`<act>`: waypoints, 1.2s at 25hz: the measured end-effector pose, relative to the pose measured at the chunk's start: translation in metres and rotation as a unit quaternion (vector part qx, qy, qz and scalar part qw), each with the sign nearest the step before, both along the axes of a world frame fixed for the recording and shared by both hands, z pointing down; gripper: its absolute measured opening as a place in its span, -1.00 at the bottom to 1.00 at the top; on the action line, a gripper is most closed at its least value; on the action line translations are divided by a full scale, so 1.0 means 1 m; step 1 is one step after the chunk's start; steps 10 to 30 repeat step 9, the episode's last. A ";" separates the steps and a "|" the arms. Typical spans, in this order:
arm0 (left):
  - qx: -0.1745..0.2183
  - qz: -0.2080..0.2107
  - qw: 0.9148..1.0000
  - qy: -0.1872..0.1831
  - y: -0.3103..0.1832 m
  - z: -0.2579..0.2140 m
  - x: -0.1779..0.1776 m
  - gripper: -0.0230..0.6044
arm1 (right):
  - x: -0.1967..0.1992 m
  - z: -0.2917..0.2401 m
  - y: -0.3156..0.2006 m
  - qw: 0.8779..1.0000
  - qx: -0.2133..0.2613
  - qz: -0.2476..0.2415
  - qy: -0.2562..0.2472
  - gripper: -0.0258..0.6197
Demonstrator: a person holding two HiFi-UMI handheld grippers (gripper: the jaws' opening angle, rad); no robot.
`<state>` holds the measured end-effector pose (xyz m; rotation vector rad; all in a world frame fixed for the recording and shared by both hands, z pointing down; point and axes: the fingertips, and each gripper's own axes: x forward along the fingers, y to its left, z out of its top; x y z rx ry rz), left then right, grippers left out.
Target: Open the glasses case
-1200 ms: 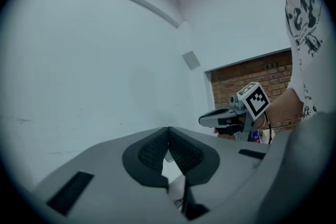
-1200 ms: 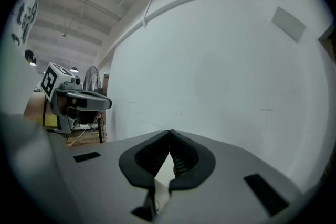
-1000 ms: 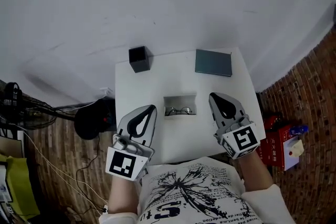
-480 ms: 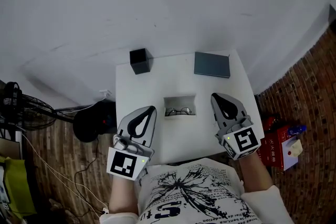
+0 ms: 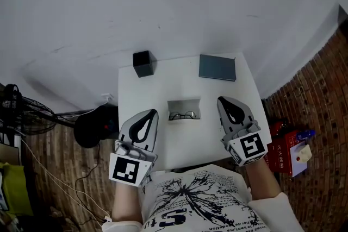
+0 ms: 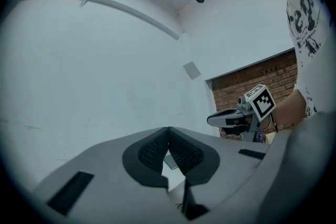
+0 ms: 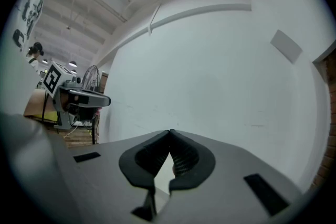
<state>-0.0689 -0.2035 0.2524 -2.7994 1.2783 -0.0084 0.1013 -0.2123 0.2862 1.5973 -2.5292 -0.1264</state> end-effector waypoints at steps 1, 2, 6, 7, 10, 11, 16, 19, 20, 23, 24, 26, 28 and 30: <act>0.000 0.000 1.000 0.000 0.001 0.000 0.000 -0.88 | 0.000 -0.001 0.001 1.000 0.004 -0.003 0.003 -0.89; 0.000 0.000 1.000 0.000 0.001 0.000 0.001 -0.88 | -0.001 -0.002 0.002 1.000 0.008 -0.006 0.005 -0.89; 0.000 -0.001 1.000 -0.002 0.000 0.001 0.000 -0.88 | -0.003 -0.002 0.000 1.000 0.009 -0.006 0.004 -0.89; -0.001 -0.001 1.000 -0.002 0.000 0.002 0.000 -0.88 | -0.003 -0.002 0.000 1.000 0.007 -0.004 0.001 -0.89; -0.002 -0.002 1.000 -0.002 -0.001 0.002 0.000 -0.88 | -0.002 -0.002 0.000 1.000 0.005 -0.001 -0.005 -0.89; -0.002 -0.002 1.000 -0.002 -0.001 0.002 0.000 -0.88 | -0.002 -0.002 0.000 1.000 0.005 -0.001 -0.005 -0.89; -0.002 -0.002 1.000 -0.002 -0.001 0.002 0.000 -0.88 | -0.002 -0.002 0.000 1.000 0.005 -0.001 -0.005 -0.89; -0.002 -0.002 1.000 -0.002 -0.001 0.002 0.000 -0.88 | -0.002 -0.002 0.000 1.000 0.005 -0.001 -0.005 -0.89; -0.002 -0.002 1.000 -0.002 -0.001 0.002 0.000 -0.88 | -0.002 -0.002 0.000 1.000 0.005 -0.001 -0.005 -0.89; -0.002 -0.002 1.000 -0.002 -0.001 0.002 0.000 -0.88 | -0.002 -0.002 0.000 1.000 0.005 -0.001 -0.005 -0.89; -0.002 -0.002 1.000 -0.002 -0.001 0.002 0.000 -0.88 | -0.002 -0.002 0.000 1.000 0.005 -0.001 -0.005 -0.89; -0.002 -0.002 1.000 -0.002 -0.001 0.002 0.000 -0.88 | -0.002 -0.002 0.000 1.000 0.005 -0.001 -0.005 -0.89; -0.002 -0.002 1.000 -0.002 -0.001 0.002 0.000 -0.88 | -0.002 -0.002 0.000 1.000 0.005 -0.001 -0.005 -0.89; -0.002 -0.002 1.000 -0.002 -0.001 0.002 0.000 -0.88 | -0.002 -0.002 0.000 1.000 0.005 -0.001 -0.005 -0.89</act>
